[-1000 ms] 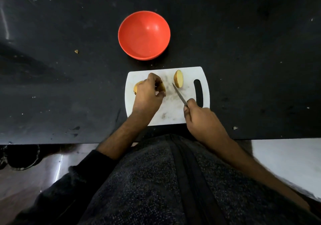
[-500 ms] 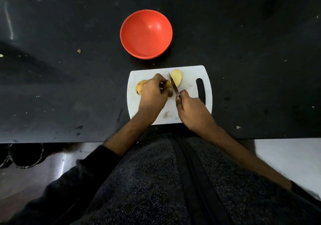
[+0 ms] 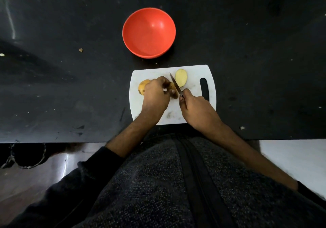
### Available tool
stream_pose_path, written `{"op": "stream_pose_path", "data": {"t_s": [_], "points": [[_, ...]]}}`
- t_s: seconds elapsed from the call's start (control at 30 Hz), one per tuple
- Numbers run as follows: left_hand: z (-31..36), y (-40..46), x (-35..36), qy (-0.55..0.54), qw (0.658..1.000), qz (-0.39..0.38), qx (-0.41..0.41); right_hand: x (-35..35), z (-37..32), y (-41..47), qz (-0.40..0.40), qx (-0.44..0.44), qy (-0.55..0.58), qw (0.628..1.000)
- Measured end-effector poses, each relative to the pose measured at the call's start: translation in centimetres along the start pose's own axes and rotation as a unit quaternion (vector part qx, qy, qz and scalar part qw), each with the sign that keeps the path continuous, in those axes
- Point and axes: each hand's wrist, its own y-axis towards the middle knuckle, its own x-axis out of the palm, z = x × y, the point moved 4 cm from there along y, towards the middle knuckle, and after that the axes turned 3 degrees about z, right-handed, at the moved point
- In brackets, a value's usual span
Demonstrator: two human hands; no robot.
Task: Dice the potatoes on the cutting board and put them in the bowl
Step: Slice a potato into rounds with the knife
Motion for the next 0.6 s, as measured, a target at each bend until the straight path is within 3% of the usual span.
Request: {"op": "stream_pose_path", "data": {"t_s": [0.6], "points": [[0.0,-0.6,0.0,0.11,0.993,0.011,0.052,-0.3,-2.0,-1.6,0.008,-0.013,-0.03,0.999]]}}
